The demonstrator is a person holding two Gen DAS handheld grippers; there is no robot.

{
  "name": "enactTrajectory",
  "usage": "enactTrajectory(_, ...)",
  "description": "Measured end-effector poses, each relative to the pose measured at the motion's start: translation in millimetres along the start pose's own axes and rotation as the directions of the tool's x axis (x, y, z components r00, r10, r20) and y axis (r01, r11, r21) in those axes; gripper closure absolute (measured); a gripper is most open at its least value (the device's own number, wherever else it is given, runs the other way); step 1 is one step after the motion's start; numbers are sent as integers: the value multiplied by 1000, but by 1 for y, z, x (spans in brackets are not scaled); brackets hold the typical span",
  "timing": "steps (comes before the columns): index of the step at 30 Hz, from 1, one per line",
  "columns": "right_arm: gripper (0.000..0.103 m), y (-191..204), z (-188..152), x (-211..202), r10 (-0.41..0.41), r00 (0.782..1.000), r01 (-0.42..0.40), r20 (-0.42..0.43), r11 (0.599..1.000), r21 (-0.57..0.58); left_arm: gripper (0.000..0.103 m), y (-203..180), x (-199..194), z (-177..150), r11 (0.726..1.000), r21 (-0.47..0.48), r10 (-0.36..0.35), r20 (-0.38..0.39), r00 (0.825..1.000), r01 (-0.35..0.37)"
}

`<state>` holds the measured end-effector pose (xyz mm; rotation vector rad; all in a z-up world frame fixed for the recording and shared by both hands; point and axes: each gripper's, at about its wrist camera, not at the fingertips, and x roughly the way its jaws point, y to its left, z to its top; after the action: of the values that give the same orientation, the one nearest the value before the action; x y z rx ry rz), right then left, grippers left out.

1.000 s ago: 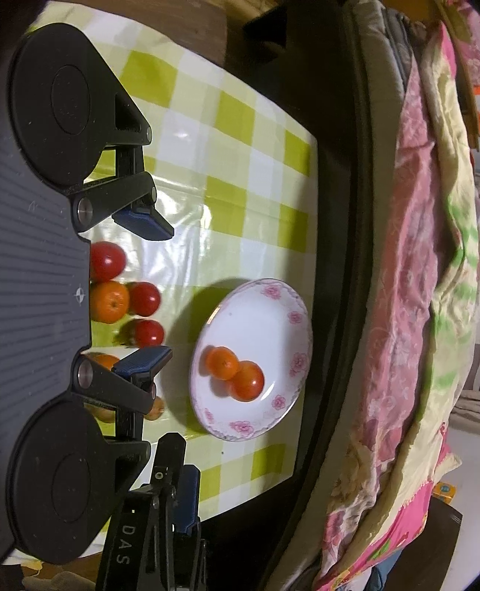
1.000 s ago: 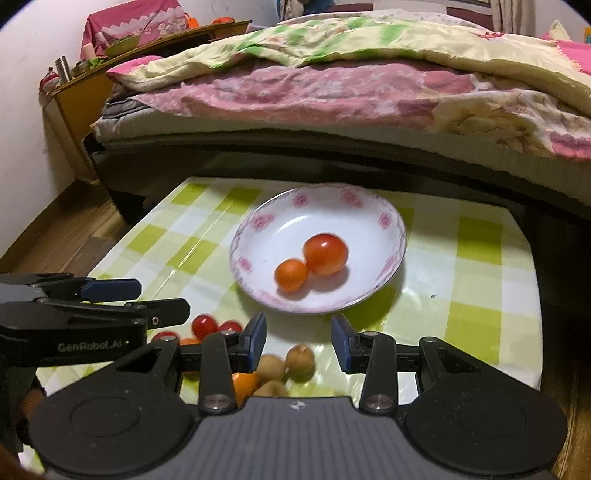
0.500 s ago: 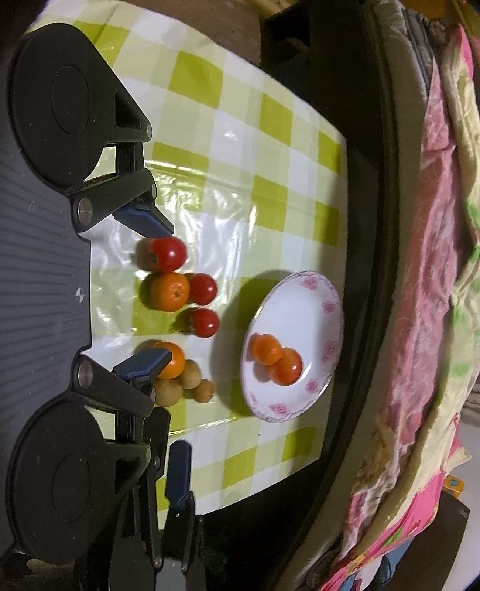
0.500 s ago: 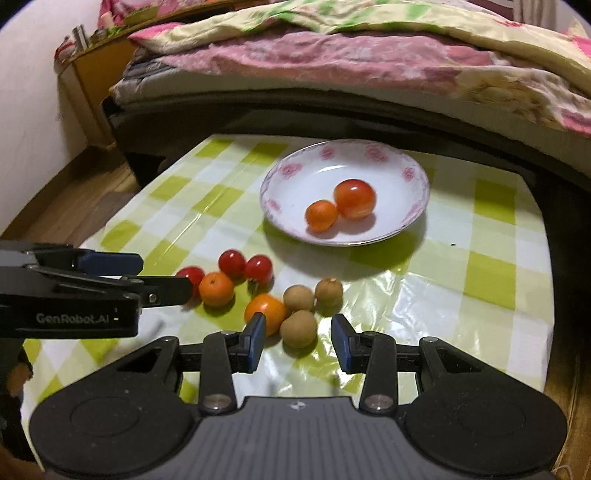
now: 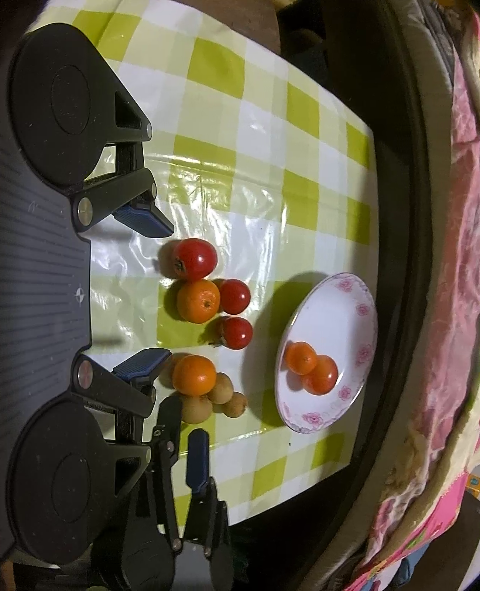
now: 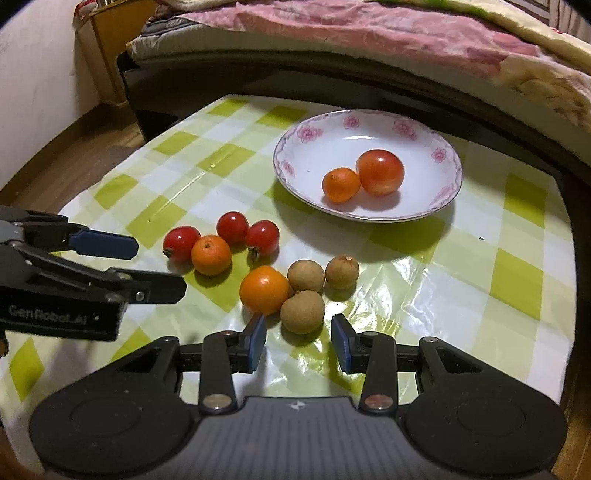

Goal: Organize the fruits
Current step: 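Withdraw both open tools from the plate back toward the remaining fruit, then grasp a red cherry tomato with the left tool while the right tool approaches a longan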

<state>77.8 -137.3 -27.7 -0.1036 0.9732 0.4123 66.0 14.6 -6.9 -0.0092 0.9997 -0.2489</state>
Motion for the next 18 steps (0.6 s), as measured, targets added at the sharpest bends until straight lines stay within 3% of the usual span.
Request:
enactTrajectory(6,63,1,4,11,12,1000,-12,-7,1000,-13,30,4,8,-1,1000,13,6,-15,1000,-6)
enactTrajectory(12,63,-1,5,18,7,1000,-7,-13,1000,-9,29,8,14,6,997,63,39,26,999,-41)
enactTrajectory(18,71,-5,7,18,-7,1000,7,-22,1000,6,29,11,29,11,994,105,41,16,999,-43)
